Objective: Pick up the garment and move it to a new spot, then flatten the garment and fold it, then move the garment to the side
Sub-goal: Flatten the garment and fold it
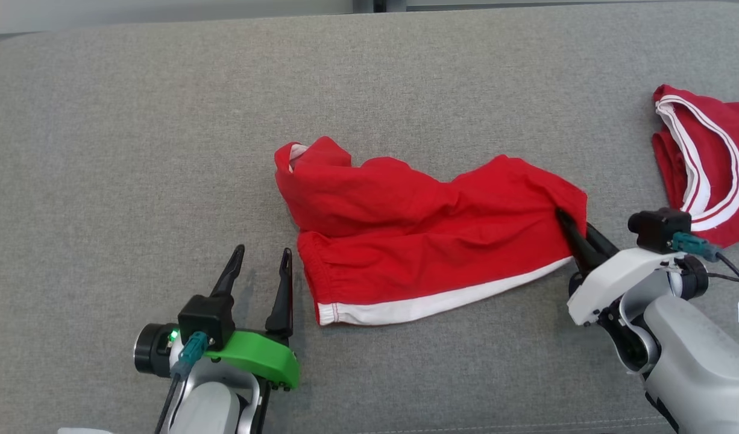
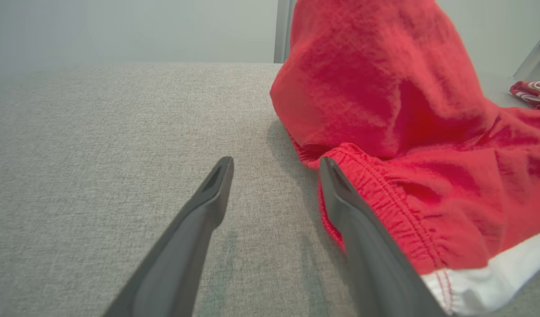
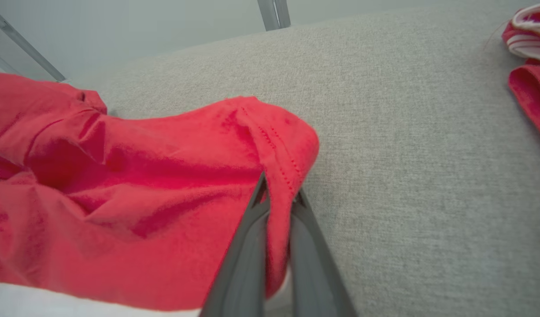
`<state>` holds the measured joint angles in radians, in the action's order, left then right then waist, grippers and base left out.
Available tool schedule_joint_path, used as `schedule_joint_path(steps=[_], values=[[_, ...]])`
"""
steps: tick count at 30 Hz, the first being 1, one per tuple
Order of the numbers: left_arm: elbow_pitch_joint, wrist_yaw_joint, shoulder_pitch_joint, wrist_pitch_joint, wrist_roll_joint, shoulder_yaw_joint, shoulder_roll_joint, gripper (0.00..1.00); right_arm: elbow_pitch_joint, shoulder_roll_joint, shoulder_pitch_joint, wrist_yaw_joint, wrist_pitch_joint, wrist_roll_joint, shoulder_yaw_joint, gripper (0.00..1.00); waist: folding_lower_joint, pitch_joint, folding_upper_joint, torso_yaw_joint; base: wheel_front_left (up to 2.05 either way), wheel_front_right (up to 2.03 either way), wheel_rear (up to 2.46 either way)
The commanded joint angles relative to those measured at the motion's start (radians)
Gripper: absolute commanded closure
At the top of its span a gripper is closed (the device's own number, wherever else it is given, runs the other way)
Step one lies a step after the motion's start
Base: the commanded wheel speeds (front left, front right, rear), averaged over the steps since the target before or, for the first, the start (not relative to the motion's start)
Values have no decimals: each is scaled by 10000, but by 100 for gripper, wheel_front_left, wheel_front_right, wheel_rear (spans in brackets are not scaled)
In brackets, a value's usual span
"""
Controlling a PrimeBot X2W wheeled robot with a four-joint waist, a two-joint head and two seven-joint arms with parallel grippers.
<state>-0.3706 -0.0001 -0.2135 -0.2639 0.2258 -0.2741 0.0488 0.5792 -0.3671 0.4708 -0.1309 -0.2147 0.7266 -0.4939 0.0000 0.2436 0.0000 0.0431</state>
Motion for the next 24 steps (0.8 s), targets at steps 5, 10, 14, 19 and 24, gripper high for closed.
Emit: schedule_joint_path(steps=[5,10,14,19,24], values=[[3,89,-343,2,174,-335,37,0,867,251,823,8,134,-814,218,100,0,505,0,967,0,0,0],[88,198,-264,2,306,-525,34,0,2238,575,1567,8,-17,-1547,612,0,0,559,0,1577,0,0,0],[145,249,-66,4,373,-509,33,0,3127,841,2000,8,-350,-2235,1193,0,0,333,0,1653,0,0,0],[284,211,145,2,349,-356,33,0,2935,1052,1806,10,-514,-3011,2001,0,0,-127,0,1150,0,0,0],[347,131,286,4,392,-276,33,0,1271,1245,491,10,-501,-3872,3349,0,0,-523,0,407,0,0,0]])
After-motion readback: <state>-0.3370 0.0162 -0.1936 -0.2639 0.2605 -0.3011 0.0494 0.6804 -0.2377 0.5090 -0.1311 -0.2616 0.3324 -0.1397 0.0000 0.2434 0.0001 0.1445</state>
